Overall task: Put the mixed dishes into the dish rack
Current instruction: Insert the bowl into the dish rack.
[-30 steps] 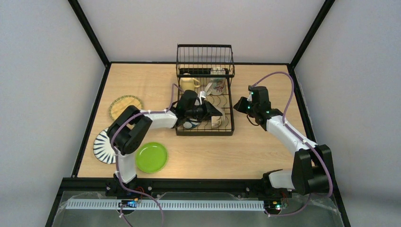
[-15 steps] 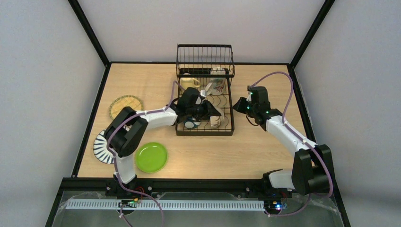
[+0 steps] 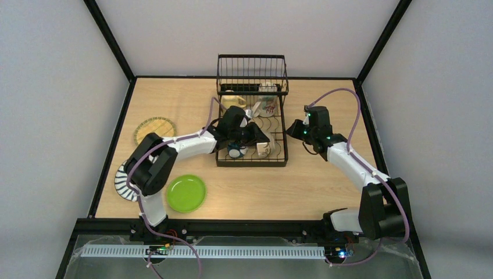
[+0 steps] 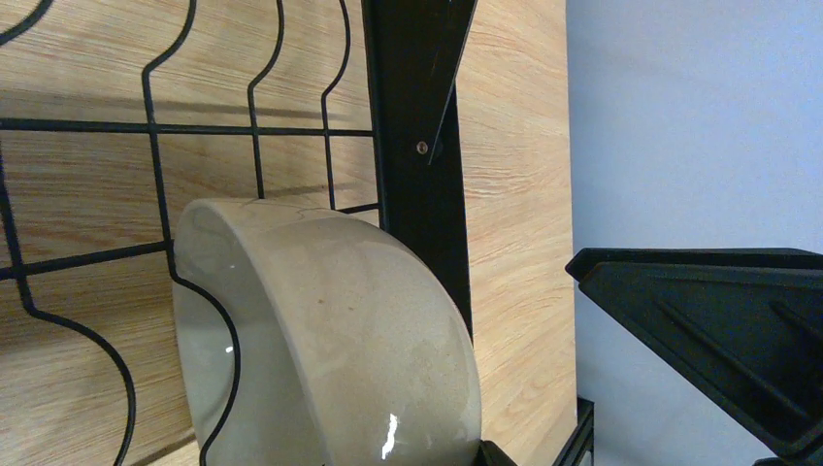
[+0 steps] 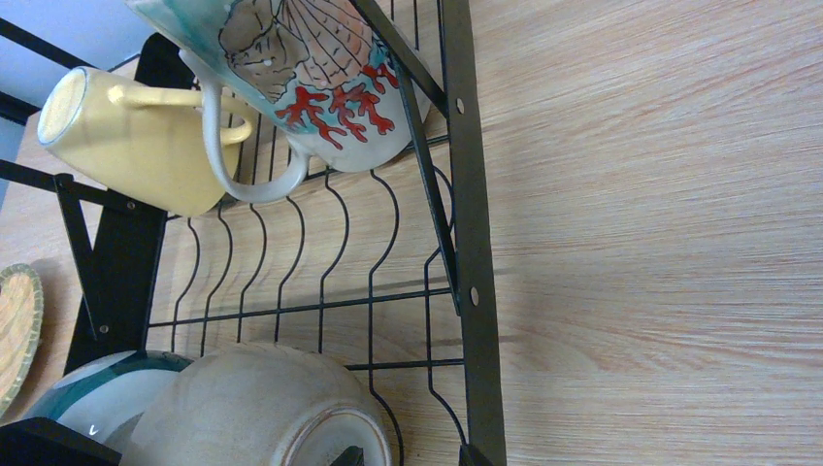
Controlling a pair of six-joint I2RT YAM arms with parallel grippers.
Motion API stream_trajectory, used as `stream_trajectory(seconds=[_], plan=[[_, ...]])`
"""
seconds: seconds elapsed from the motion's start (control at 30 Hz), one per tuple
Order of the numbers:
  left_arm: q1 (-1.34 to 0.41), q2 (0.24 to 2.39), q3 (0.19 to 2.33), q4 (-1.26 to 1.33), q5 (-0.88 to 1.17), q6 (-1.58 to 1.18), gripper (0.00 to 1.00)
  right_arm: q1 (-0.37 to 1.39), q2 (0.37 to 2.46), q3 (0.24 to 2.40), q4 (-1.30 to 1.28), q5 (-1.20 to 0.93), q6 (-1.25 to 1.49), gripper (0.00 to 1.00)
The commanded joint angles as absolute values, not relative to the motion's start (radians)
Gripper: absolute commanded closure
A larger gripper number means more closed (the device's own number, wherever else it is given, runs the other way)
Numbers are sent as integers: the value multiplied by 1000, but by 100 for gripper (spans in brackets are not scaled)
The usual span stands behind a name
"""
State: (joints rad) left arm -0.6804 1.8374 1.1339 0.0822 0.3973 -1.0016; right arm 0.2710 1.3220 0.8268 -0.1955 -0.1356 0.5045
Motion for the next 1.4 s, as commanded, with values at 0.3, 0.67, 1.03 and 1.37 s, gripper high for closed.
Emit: stream_trajectory(seconds=[0.3, 0.67, 1.03, 1.37], plan=[[-670, 1751, 1127, -125, 304, -974, 36, 282, 1259, 841, -209, -137, 514, 46], [-670, 1669, 1087, -157, 262, -976, 35, 285, 1227, 833, -215, -144, 522, 46], [-670, 1567, 1088, -217, 213, -976, 35, 293, 1203, 838, -226, -150, 523, 46], [-670, 1393, 1156, -360, 117, -951, 36, 293, 1135, 930, -301, -138, 486, 46]])
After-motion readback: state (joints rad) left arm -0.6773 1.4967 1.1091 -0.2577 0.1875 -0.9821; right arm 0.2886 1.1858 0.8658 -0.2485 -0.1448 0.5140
